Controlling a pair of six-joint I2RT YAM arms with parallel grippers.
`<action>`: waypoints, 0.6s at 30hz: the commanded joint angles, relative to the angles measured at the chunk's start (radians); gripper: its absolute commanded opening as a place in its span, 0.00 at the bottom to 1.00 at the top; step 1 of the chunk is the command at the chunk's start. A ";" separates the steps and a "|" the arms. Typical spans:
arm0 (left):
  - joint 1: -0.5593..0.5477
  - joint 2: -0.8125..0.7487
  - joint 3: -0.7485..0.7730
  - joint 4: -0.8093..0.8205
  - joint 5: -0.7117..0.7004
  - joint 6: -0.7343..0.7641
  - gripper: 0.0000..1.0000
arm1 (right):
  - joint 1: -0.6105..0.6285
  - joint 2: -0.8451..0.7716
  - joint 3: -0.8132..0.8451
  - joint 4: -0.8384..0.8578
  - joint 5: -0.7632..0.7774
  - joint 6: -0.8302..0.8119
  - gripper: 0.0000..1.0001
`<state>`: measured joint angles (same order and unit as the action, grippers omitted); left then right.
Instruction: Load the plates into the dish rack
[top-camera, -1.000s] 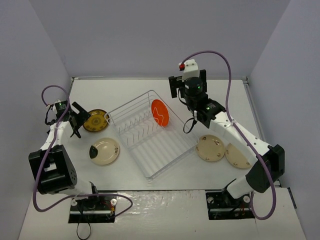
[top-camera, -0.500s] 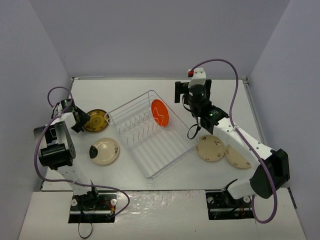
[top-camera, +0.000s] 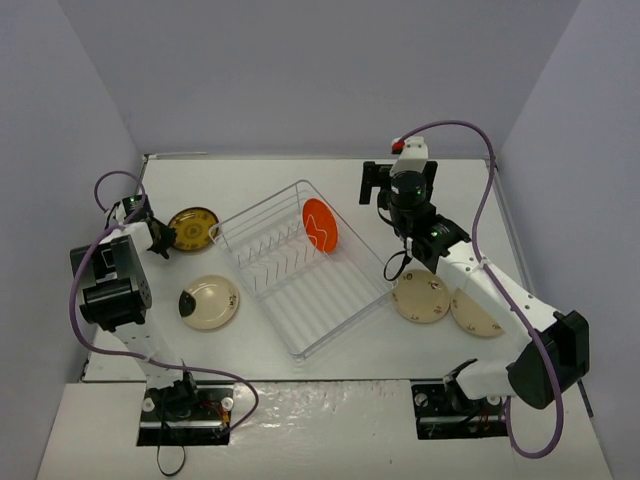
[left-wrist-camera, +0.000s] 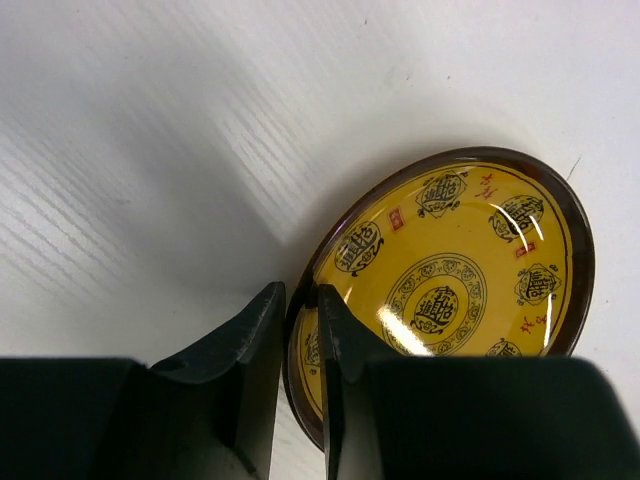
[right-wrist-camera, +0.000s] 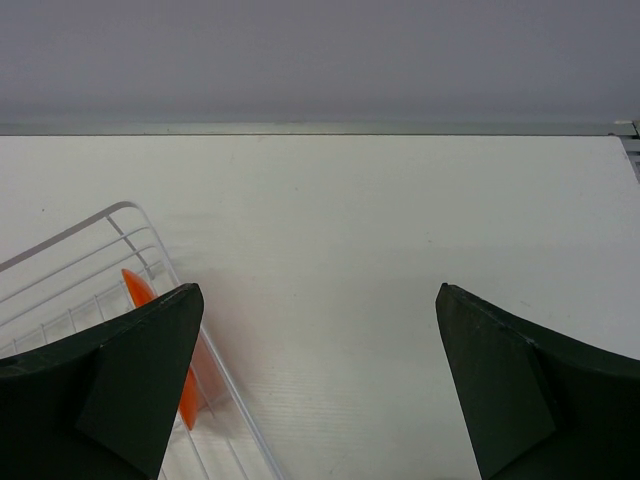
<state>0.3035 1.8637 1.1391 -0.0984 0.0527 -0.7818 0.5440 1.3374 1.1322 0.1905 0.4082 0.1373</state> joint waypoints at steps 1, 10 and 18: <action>0.006 -0.004 0.012 -0.009 -0.016 0.016 0.00 | -0.013 -0.065 -0.012 0.070 0.037 0.027 1.00; 0.008 -0.201 -0.036 0.021 -0.100 0.070 0.00 | -0.021 -0.067 -0.017 0.072 0.019 0.014 1.00; 0.003 -0.478 -0.113 0.173 -0.117 0.156 0.00 | -0.022 -0.045 -0.016 0.092 -0.054 -0.016 1.00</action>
<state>0.3035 1.5455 1.0192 -0.0603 -0.0283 -0.7003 0.5289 1.3003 1.1061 0.1917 0.3864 0.1379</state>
